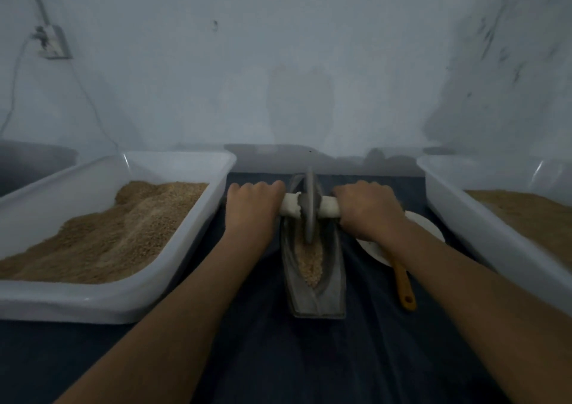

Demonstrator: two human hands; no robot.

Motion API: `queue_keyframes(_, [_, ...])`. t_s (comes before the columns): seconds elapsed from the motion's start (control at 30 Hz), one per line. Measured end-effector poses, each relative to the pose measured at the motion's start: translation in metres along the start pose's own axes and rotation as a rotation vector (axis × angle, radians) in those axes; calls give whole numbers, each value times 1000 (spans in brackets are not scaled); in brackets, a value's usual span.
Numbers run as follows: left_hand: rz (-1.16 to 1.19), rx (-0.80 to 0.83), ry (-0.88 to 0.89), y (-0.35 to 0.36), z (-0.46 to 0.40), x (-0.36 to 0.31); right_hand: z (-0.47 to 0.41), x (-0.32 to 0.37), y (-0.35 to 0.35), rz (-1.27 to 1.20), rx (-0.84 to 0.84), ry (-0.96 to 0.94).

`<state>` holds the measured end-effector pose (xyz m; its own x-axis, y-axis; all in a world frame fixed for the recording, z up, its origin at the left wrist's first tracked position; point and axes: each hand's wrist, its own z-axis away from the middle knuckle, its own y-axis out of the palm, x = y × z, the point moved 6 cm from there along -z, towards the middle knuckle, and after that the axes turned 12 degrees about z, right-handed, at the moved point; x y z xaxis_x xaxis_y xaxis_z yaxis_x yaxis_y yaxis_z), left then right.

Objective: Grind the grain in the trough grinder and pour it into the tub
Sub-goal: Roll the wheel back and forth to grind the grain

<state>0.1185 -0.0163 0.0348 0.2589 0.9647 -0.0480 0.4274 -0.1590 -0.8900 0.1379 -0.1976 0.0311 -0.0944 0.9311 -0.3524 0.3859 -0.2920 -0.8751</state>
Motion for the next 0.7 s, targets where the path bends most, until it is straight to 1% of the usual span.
queue_keyframes(0.07, [14, -15, 53, -7, 23, -1, 28, 3, -10, 50, -204, -12])
queue_keyframes(0.13, [5, -48, 118, -13, 47, -1, 57, 8, -20, 76, -361, -45])
queue_keyframes(0.17, [0, -75, 149, -16, 56, -1, 67, 9, -22, 72, -402, -56])
queue_keyframes(0.23, [-1, -118, 180, -18, 64, -1, 76, 8, -21, 74, -418, -53])
queue_keyframes(0.3, [2, -112, 156, -12, 57, 2, 70, 7, -18, 83, -463, -29])
queue_keyframes(0.33, [2, -109, 132, -8, 48, 3, 61, 6, -17, 90, -465, -20])
queue_keyframes(0.37, [-4, -114, 106, -4, 37, 4, 48, 6, -15, 95, -428, -21])
queue_keyframes(0.4, [-15, -120, 75, 0, 25, 5, 30, 4, -11, 84, -337, -20])
queue_keyframes(0.47, [-26, -117, 11, 7, 1, 7, -4, 0, -2, 25, -83, -6])
queue_keyframes(0.5, [-32, -115, -10, 9, -9, 6, -16, -2, 1, 5, -7, -6])
queue_keyframes(0.53, [-38, -116, -17, 10, -15, 5, -22, -3, 6, -13, 31, 1])
queue_keyframes(0.6, [-39, -126, -1, 10, -15, 3, -18, -4, 8, -14, 14, 40])
queue_keyframes(0.63, [-31, -134, 17, 7, -9, 2, -9, -3, 5, 6, -43, 49])
queue_keyframes(0.7, [1, -147, 59, 2, 12, 3, 19, 2, -2, 36, -246, 21])
